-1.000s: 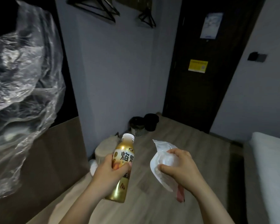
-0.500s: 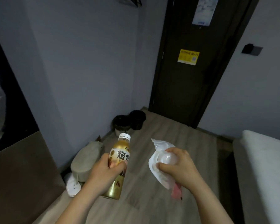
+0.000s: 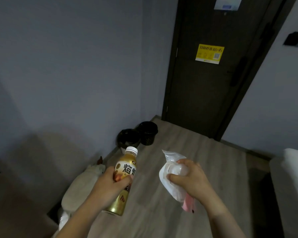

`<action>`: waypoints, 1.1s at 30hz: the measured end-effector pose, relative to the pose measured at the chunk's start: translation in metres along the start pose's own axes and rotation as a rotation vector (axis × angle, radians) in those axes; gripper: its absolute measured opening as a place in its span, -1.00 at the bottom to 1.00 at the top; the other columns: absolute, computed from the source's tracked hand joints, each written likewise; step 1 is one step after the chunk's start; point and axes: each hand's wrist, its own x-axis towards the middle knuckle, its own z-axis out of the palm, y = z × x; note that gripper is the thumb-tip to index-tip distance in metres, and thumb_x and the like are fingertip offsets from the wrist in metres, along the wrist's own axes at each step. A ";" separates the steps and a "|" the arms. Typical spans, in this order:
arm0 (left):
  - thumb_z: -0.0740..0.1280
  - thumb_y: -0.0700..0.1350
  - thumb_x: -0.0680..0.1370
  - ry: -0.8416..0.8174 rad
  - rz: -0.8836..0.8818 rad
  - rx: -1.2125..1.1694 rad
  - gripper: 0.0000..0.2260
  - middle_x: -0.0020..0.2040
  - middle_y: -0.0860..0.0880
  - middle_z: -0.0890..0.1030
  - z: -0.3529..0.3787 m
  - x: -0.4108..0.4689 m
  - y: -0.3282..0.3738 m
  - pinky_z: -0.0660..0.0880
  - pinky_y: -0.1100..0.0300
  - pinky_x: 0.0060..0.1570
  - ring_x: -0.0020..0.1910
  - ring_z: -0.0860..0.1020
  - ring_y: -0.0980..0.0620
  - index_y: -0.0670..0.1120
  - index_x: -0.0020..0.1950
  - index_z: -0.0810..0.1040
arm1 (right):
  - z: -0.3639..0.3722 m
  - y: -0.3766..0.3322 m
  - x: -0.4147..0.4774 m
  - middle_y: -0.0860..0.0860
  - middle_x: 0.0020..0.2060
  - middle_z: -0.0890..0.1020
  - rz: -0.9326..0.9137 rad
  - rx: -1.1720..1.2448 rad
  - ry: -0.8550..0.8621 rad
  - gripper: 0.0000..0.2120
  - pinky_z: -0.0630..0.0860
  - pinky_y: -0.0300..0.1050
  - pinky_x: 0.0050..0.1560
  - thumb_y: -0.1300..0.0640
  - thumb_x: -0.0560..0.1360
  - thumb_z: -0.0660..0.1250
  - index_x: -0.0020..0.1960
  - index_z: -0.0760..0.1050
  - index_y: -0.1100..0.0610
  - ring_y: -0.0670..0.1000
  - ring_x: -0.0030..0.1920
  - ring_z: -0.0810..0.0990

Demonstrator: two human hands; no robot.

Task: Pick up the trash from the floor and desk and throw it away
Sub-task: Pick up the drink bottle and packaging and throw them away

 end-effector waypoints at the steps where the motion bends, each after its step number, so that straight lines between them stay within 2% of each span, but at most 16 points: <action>1: 0.45 0.11 0.39 0.007 -0.001 0.010 -0.73 -0.18 0.06 0.54 0.005 0.016 0.008 0.40 0.25 -0.31 -0.22 0.56 0.14 -0.02 -0.06 0.52 | -0.005 0.000 0.020 0.01 0.20 0.47 -0.007 0.004 -0.008 -0.43 0.49 -0.21 -0.04 -0.08 0.22 0.53 0.19 0.49 -0.03 -0.07 0.04 0.54; 5: 0.46 0.15 0.37 -0.003 -0.068 -0.027 -0.69 -0.16 0.07 0.57 0.028 0.071 0.030 0.44 0.23 -0.26 -0.19 0.57 0.13 0.02 -0.03 0.51 | -0.018 0.004 0.092 0.02 0.16 0.50 -0.023 -0.004 -0.055 -0.43 0.54 -0.11 0.09 -0.08 0.21 0.52 0.19 0.50 0.00 -0.06 0.06 0.56; 8: 0.39 0.26 0.24 -0.057 -0.127 -0.020 -0.55 -0.11 0.04 0.61 0.040 0.105 0.037 0.49 0.15 -0.14 -0.13 0.59 0.07 0.03 0.00 0.49 | -0.019 0.009 0.135 0.05 0.15 0.53 -0.009 -0.017 -0.126 -0.48 0.56 -0.09 0.09 -0.07 0.23 0.51 0.15 0.53 0.01 -0.06 0.05 0.58; 10: 0.37 0.27 0.22 -0.059 -0.155 -0.017 -0.53 -0.11 0.04 0.61 0.043 0.131 0.039 0.44 0.19 -0.21 -0.14 0.58 0.07 0.02 -0.01 0.48 | -0.017 0.011 0.164 0.05 0.14 0.54 0.002 -0.029 -0.154 -0.53 0.57 -0.12 0.06 -0.05 0.23 0.51 0.11 0.55 0.00 -0.08 0.04 0.59; 14: 0.45 0.15 0.39 -0.063 -0.165 -0.021 -0.69 -0.12 0.02 0.62 0.050 0.197 0.039 0.40 0.24 -0.29 -0.17 0.58 0.08 0.00 -0.03 0.50 | -0.006 0.014 0.223 -0.01 0.16 0.51 0.030 -0.054 -0.149 -0.49 0.54 -0.22 -0.01 -0.06 0.22 0.52 0.14 0.53 -0.03 -0.12 0.03 0.57; 16: 0.44 0.13 0.41 -0.083 -0.168 -0.024 -0.71 -0.12 0.03 0.62 0.053 0.233 0.039 0.41 0.24 -0.29 -0.18 0.59 0.07 0.01 -0.01 0.48 | 0.001 0.011 0.254 -0.04 0.15 0.51 0.045 -0.078 -0.138 -0.47 0.52 -0.25 -0.06 -0.09 0.21 0.52 0.15 0.51 -0.06 -0.14 0.01 0.56; 20: 0.42 0.13 0.42 -0.113 -0.177 -0.030 -0.70 -0.09 0.06 0.61 0.050 0.312 0.042 0.38 0.26 -0.32 -0.17 0.57 0.12 0.06 0.05 0.45 | 0.017 -0.005 0.325 -0.10 0.07 0.54 0.049 -0.160 -0.177 -0.58 0.52 -0.31 -0.15 -0.10 0.26 0.48 0.10 0.50 -0.11 -0.18 -0.06 0.58; 22: 0.41 0.12 0.43 -0.124 -0.196 -0.033 -0.72 -0.11 0.09 0.60 0.043 0.349 0.044 0.35 0.29 -0.35 -0.19 0.56 0.16 0.07 0.04 0.44 | 0.025 -0.017 0.360 -0.14 0.02 0.54 0.052 -0.161 -0.193 -0.60 0.56 -0.26 -0.15 -0.10 0.24 0.47 0.05 0.50 -0.17 -0.14 -0.04 0.60; 24: 0.42 0.11 0.42 -0.144 -0.213 -0.043 -0.75 -0.11 0.08 0.60 0.034 0.383 0.045 0.39 0.28 -0.34 -0.19 0.57 0.15 0.09 -0.01 0.43 | 0.034 -0.028 0.393 -0.09 0.05 0.53 0.079 -0.193 -0.210 -0.53 0.60 -0.15 -0.08 -0.11 0.22 0.47 0.11 0.50 -0.10 -0.11 -0.02 0.59; 26: 0.44 0.10 0.41 -0.158 -0.219 -0.038 -0.77 -0.09 0.05 0.60 0.026 0.418 0.045 0.41 0.28 -0.33 -0.19 0.57 0.14 0.11 -0.09 0.42 | 0.046 -0.035 0.425 -0.04 0.12 0.50 0.110 -0.224 -0.215 -0.45 0.59 -0.12 -0.07 -0.09 0.24 0.48 0.20 0.47 -0.03 -0.09 0.00 0.56; 29: 0.44 0.08 0.42 -0.170 -0.213 -0.017 -0.76 -0.10 0.08 0.56 0.018 0.466 0.047 0.37 0.30 -0.36 -0.21 0.54 0.18 0.15 -0.13 0.37 | 0.064 -0.041 0.469 -0.01 0.19 0.45 0.144 -0.219 -0.206 -0.35 0.55 -0.21 -0.14 -0.10 0.25 0.49 0.29 0.41 0.02 -0.08 0.02 0.55; 31: 0.45 0.06 0.42 -0.176 -0.230 -0.035 -0.75 -0.13 0.09 0.57 0.018 0.491 0.047 0.40 0.28 -0.35 -0.21 0.56 0.16 0.14 -0.11 0.37 | 0.073 -0.042 0.494 0.00 0.19 0.47 0.139 -0.249 -0.220 -0.37 0.53 -0.27 -0.14 -0.13 0.26 0.48 0.27 0.43 0.02 -0.10 0.01 0.55; 33: 0.44 0.09 0.41 -0.197 -0.260 -0.029 -0.75 -0.14 0.08 0.59 0.018 0.513 0.048 0.41 0.28 -0.37 -0.22 0.58 0.15 0.12 -0.09 0.39 | 0.080 -0.045 0.519 0.00 0.19 0.47 0.149 -0.275 -0.240 -0.39 0.42 -0.40 -0.23 -0.15 0.29 0.47 0.27 0.41 0.02 -0.14 -0.02 0.54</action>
